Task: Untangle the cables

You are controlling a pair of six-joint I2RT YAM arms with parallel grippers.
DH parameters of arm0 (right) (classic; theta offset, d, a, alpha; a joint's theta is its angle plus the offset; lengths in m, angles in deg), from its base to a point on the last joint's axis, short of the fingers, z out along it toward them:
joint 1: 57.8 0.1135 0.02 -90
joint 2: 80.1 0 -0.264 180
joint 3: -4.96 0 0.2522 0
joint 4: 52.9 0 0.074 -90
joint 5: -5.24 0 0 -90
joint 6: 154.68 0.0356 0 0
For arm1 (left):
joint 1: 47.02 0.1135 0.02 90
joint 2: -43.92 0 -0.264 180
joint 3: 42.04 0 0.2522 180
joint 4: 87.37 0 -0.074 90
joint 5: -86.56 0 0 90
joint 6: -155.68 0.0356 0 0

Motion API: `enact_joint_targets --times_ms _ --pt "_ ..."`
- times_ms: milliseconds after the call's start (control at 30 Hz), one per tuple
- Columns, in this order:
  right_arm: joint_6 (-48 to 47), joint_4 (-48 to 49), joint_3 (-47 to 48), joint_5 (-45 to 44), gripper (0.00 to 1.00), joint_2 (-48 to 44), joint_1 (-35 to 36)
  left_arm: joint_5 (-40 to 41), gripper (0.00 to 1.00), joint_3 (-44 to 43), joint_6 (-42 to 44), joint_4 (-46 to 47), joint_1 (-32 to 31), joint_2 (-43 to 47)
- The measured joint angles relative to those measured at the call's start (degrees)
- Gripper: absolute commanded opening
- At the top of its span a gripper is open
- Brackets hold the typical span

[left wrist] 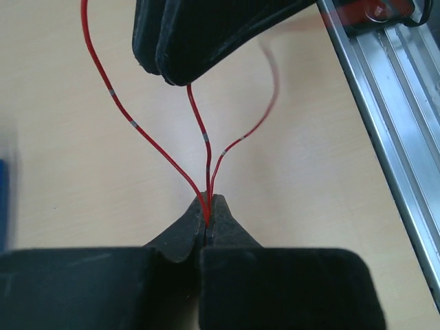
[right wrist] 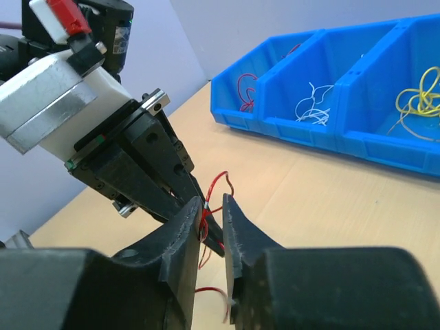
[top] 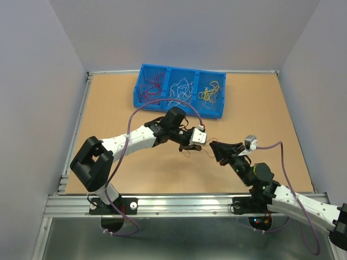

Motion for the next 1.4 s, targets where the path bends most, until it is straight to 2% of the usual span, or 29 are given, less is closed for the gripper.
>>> enact_joint_targets --times_ms 33,67,100,133,200,500,667,1000,1033,1067,1100,1133,1300,1400 --pt "-0.2 0.0 0.0 0.0 0.5 0.0 0.0 0.5 0.0 0.0 -0.9 0.6 0.0 0.0" --pt "0.0 0.0 0.0 0.0 0.58 -0.2 0.0 1.0 0.0 0.0 -1.4 1.1 0.0 0.0" --pt "0.1 0.0 0.0 -0.1 0.64 -0.5 0.0 2.5 0.0 0.0 -2.9 2.7 0.0 0.1" --pt "0.1 0.0 0.0 -0.2 0.74 -0.8 0.0 3.7 0.0 0.2 -4.8 4.7 0.5 0.2" --pt "0.0 0.0 0.0 -0.6 0.8 -2.2 0.0 5.4 0.0 0.5 -8.0 7.5 1.5 0.6" --pt "0.2 -1.4 0.0 -2.1 0.86 -9.4 0.0 15.6 0.0 0.5 -25.2 22.9 18.2 2.8" --pt "0.0 -1.6 0.0 -2.6 0.86 -10.6 0.0 23.5 0.0 -0.5 -30.7 27.8 22.4 3.0" --pt "0.0 -4.3 0.0 -2.7 0.87 -11.7 0.0 35.7 0.0 -20.7 -39.8 29.7 29.4 -16.0" --pt "0.0 -4.5 0.0 -2.7 0.86 -12.0 0.0 36.7 0.08 -21.6 -40.3 29.6 30.3 -17.9" --pt "0.0 -4.6 0.0 -2.7 0.86 -12.4 0.0 37.8 0.32 -21.9 -40.8 29.1 31.0 -19.3" --pt "0.0 -4.6 0.0 -2.8 0.86 -12.5 0.0 38.5 0.83 -22.1 -41.0 28.7 31.3 -20.1" --pt "0.0 -4.7 0.0 -2.8 0.86 -12.7 0.0 39.3 0.99 -22.6 -41.2 27.2 32.1 -21.2" --pt "0.0 -5.2 0.0 -2.8 0.86 -12.9 0.0 42.7 0.99 -23.6 -40.7 23.0 33.1 -21.9" --pt "0.0 -5.4 0.0 -2.8 0.86 -12.8 0.0 43.1 0.99 -22.0 -40.4 22.9 32.8 -18.8"
